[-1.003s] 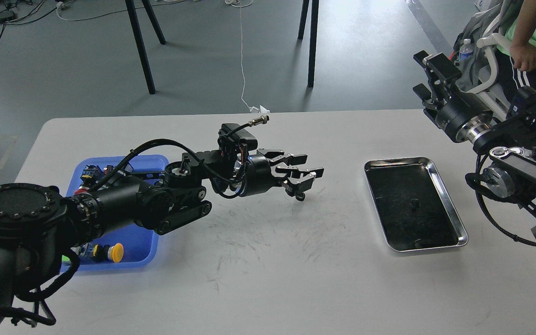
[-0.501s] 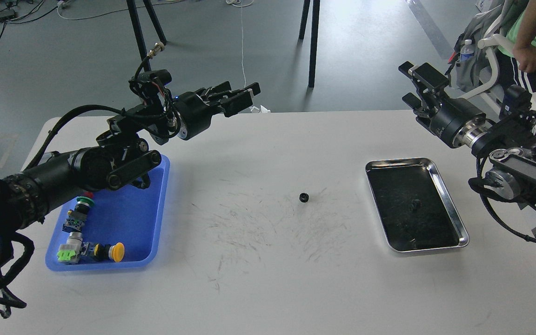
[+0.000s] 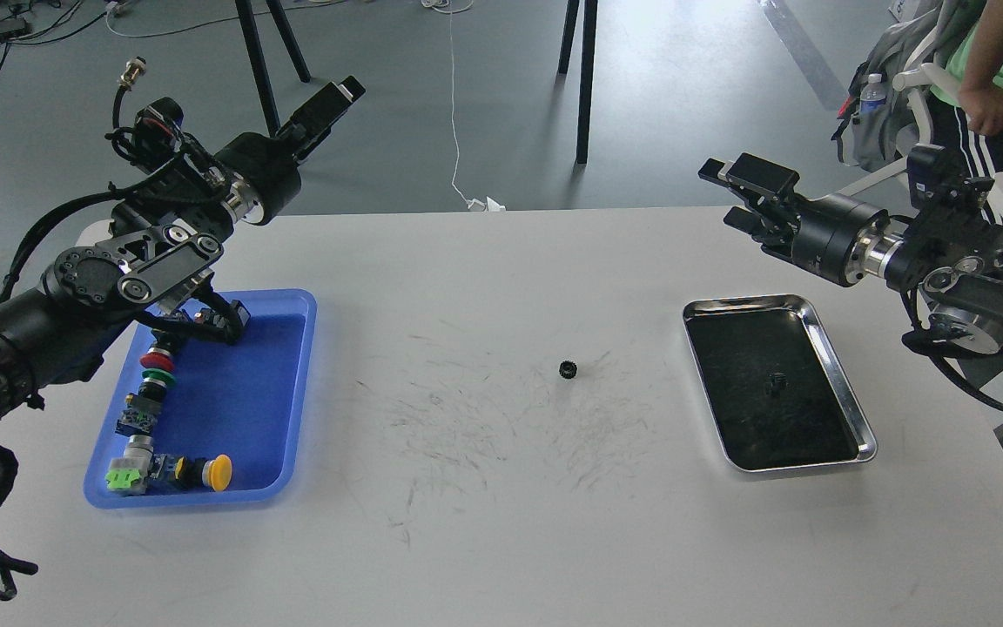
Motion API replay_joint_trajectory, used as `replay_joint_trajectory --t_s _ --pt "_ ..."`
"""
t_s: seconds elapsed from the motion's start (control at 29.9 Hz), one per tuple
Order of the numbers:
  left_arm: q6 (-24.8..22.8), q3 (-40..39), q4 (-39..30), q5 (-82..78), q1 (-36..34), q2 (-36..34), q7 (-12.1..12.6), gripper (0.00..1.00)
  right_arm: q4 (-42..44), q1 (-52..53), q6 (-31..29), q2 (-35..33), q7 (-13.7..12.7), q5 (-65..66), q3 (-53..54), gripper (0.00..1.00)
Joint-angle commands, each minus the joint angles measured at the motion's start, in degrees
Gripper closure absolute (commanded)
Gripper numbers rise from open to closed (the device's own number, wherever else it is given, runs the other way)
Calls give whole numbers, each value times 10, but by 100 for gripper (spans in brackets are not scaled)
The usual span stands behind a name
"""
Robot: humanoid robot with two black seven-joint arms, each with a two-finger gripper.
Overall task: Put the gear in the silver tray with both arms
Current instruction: 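Release the part on the table and raise the left arm away, then move the right gripper toward the small black part on the table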
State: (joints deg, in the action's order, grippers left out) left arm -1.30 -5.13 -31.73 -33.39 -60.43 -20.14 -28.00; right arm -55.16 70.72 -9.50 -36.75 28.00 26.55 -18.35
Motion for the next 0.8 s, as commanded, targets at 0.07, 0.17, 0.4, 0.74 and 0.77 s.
replay_joint_trajectory --t_s 0.07,0.17,0.4,0.74,0.77 --pt "-118 -51 8 112 6 -21 0 1 0 76 -16 9 0 46 -102 5" --pt "-123 -63 16 138 7 -25 0 1 -6 95 -15 19 0 145 -117 5" --pt "-223 -95 13 213 8 -56 0 1 -7 116 -20 43 0 284 -121 5" --pt "-267 -100 11 231 19 -85 0 1 -3 152 -27 107 0 447 -142 5" --pt "-267 -100 4 229 21 -88 0 1 0 154 -27 118 0 457 -149 5"
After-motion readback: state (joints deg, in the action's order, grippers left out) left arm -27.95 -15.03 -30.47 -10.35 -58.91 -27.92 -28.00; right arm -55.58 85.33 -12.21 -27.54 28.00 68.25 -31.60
